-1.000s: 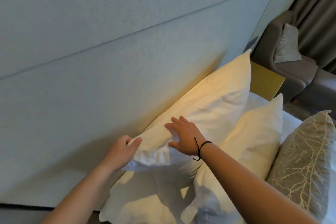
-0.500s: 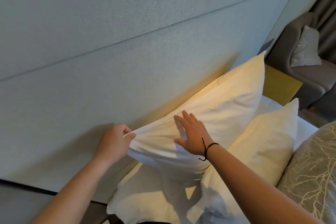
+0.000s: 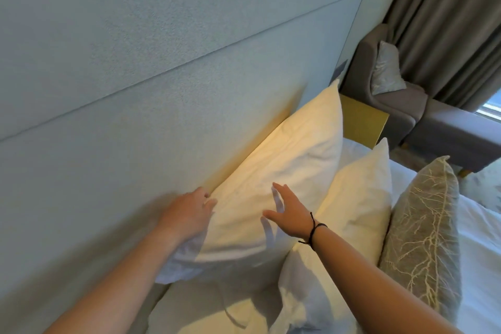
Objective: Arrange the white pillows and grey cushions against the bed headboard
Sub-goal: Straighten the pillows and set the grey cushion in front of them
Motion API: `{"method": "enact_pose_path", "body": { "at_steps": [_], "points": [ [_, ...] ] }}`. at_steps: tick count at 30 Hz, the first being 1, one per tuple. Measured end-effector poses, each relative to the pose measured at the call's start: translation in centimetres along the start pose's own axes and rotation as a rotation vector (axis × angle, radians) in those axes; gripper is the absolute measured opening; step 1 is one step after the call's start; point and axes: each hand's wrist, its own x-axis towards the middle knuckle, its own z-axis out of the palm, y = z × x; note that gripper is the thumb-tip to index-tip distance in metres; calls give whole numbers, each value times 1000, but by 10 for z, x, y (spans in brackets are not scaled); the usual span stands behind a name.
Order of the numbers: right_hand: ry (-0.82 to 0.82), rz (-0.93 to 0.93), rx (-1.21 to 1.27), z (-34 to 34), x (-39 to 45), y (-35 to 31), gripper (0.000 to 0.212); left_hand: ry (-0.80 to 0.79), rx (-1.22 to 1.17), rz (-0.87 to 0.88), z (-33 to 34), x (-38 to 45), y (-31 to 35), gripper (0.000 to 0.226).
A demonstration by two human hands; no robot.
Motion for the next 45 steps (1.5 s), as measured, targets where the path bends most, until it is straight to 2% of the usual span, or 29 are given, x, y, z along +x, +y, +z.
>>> {"method": "enact_pose_path", "body": {
  "at_steps": [3, 6, 10, 14, 17, 22, 25, 30, 33, 35, 40, 42, 45],
  "points": [
    [94, 119, 228, -10, -3, 10, 82, -167, -305, -63, 10, 43, 34, 38],
    [214, 202, 327, -17, -7, 20, 79, -213, -422, -111, 16, 80, 61, 39],
    [305, 271, 382, -19, -8, 33, 73, -246, -385, -55, 23, 123, 94, 26],
    [354, 279, 410, -13, 5, 46, 64, -273, -369, 38, 36, 164, 129, 60],
    [418, 327, 499, -10, 26, 55, 67, -236, -325, 88, 49, 195, 159, 65],
    [494, 376, 610, -2, 57, 70, 90, -98, -240, 184, 57, 240, 198, 40],
    [503, 403, 647, 2, 64, 72, 96, -9, -16, 251, 51, 250, 202, 33],
    [489, 408, 746, 8, 68, 49, 98, 241, 407, 499, 13, 254, 206, 18],
    [441, 365, 682, 13, 74, 33, 99, 324, 604, 506, -4, 260, 201, 18],
    [391, 368, 608, 19, 74, 29, 98, 287, 706, 488, -1, 258, 201, 21],
    [307, 372, 518, 26, 63, 36, 96, 194, 753, 505, 14, 251, 190, 18],
    [285, 356, 490, 25, 59, 40, 98, 201, 663, 512, 19, 241, 179, 12],
    [269, 335, 466, 24, 55, 41, 99, 188, 479, 428, 24, 211, 159, 18]
  ]
}}
